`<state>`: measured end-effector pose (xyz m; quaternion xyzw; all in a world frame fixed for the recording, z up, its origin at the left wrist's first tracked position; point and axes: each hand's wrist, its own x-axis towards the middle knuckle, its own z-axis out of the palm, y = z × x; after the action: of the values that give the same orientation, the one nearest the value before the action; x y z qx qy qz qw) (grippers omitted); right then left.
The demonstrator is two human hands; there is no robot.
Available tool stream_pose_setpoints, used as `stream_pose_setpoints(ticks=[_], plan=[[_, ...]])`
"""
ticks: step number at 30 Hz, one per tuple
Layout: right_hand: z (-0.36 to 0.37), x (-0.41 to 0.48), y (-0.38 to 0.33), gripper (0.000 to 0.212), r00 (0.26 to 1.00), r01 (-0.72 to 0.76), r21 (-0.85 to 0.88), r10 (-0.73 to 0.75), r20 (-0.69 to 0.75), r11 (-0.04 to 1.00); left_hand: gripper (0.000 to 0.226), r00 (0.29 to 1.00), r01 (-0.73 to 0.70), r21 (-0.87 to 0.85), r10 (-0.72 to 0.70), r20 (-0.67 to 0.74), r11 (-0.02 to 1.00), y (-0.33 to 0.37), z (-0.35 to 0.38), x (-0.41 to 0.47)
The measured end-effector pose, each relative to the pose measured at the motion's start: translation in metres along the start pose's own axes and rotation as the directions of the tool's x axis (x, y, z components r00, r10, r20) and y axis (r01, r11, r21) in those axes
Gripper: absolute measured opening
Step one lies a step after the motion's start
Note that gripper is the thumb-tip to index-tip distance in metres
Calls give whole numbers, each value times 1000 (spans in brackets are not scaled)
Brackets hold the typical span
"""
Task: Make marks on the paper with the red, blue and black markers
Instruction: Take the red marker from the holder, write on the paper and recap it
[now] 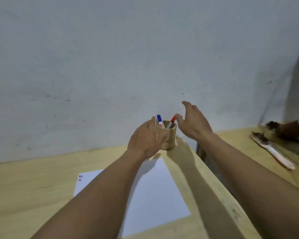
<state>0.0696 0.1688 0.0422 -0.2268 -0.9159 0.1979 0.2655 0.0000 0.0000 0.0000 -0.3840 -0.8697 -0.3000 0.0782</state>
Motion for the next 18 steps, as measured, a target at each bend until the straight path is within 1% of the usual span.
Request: stream_pose_setpoints(ticks=[2, 4, 8, 10, 13, 16, 18], plan=[[11, 6, 8, 60, 999, -33, 5, 33, 8, 999, 76, 999, 11, -21, -10, 31, 1000, -1, 16, 9], [25, 10, 17, 60, 997, -75, 16, 74, 39, 997, 74, 999, 27, -59, -25, 28, 998, -7, 36, 15], [44, 23, 21, 57, 989, -146, 63, 143, 44, 987, 69, 990, 132, -178, -137, -16, 975, -4, 61, 25], [51, 28, 21, 49, 980, -199, 129, 194, 52, 971, 67, 978, 194, -249, -206, -22, 949, -2, 68, 29], [57, 35, 24, 27, 960, -279, 284, 260, 103, 917, 61, 961, 247, -311, -273, -42, 918, -2, 77, 33], [63, 39, 29, 19, 954, -299, 359, 282, 101, 884, 60, 951, 275, -306, -305, -56, 911, -6, 87, 38], [66, 41, 31, 17, 955, -294, 375, 283, 85, 879, 62, 948, 280, -297, -311, -62, 913, -9, 91, 40]])
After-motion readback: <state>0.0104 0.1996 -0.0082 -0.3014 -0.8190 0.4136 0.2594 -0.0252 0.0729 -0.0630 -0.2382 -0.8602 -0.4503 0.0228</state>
